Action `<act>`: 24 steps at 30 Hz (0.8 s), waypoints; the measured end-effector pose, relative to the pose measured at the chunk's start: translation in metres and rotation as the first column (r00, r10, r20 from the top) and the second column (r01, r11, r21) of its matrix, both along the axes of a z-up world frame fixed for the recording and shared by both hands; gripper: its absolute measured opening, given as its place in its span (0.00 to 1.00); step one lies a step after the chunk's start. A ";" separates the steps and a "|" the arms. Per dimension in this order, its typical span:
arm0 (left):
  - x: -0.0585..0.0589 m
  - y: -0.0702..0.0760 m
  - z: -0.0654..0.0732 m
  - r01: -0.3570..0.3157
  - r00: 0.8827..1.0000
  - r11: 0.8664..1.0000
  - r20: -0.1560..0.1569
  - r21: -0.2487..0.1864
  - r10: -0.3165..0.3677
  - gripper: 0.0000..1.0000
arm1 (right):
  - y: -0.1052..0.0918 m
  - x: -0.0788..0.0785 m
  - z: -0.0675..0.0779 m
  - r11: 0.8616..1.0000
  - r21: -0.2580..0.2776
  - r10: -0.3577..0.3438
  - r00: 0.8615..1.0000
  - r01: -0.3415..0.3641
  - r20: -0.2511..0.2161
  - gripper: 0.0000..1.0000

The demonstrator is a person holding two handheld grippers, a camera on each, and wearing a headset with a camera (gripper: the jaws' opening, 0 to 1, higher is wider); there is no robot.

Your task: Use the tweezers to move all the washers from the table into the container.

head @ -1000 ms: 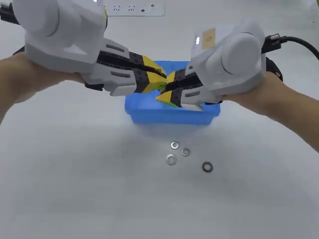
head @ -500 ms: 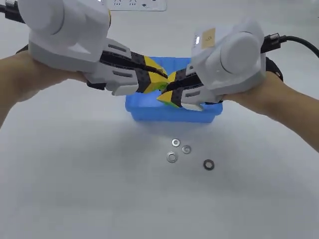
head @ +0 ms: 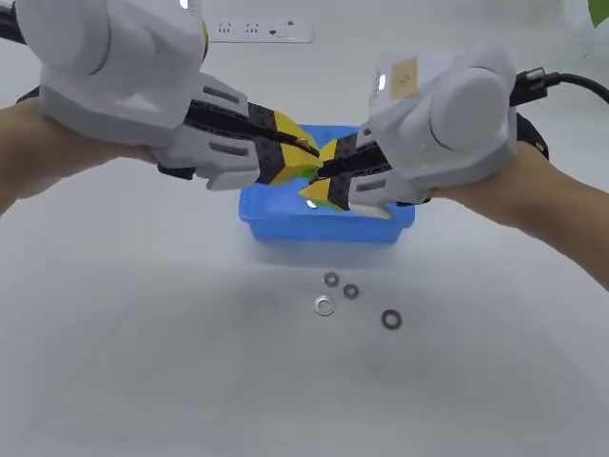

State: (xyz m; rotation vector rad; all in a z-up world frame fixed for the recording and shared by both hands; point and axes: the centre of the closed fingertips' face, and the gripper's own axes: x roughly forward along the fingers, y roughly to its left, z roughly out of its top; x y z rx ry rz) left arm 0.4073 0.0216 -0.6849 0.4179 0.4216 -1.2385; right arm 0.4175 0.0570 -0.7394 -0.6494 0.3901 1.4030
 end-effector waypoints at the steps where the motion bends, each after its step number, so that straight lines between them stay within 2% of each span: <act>1: -0.002 0.000 0.003 0.002 1.000 1.000 0.004 0.002 -0.002 0.08 | 0.000 -0.003 0.004 1.000 0.002 0.003 1.000 -0.003 0.006 0.12; 9: -0.024 -0.006 0.028 0.016 0.999 1.000 0.049 0.008 -0.016 0.08 | -0.005 -0.021 0.029 1.000 0.015 0.011 0.999 -0.012 0.041 0.11; 12: -0.035 -0.010 0.034 0.024 0.998 1.000 0.061 0.010 -0.025 0.08 | -0.008 -0.026 0.032 1.000 0.021 0.011 0.999 -0.012 0.046 0.11; 14: -0.034 -0.010 0.029 0.029 0.997 0.999 0.068 0.014 -0.030 0.08 | -0.010 -0.033 0.034 1.000 0.019 0.014 0.999 -0.015 0.050 0.11; 18: -0.047 -0.015 0.032 0.038 0.997 0.999 0.071 0.024 -0.040 0.08 | -0.013 -0.045 0.035 1.000 0.020 0.009 0.999 -0.010 0.047 0.11; 24: -0.066 -0.022 0.035 0.038 0.998 0.999 0.058 0.007 -0.039 0.08 | -0.018 -0.062 0.036 1.000 0.018 0.009 0.999 -0.010 0.039 0.11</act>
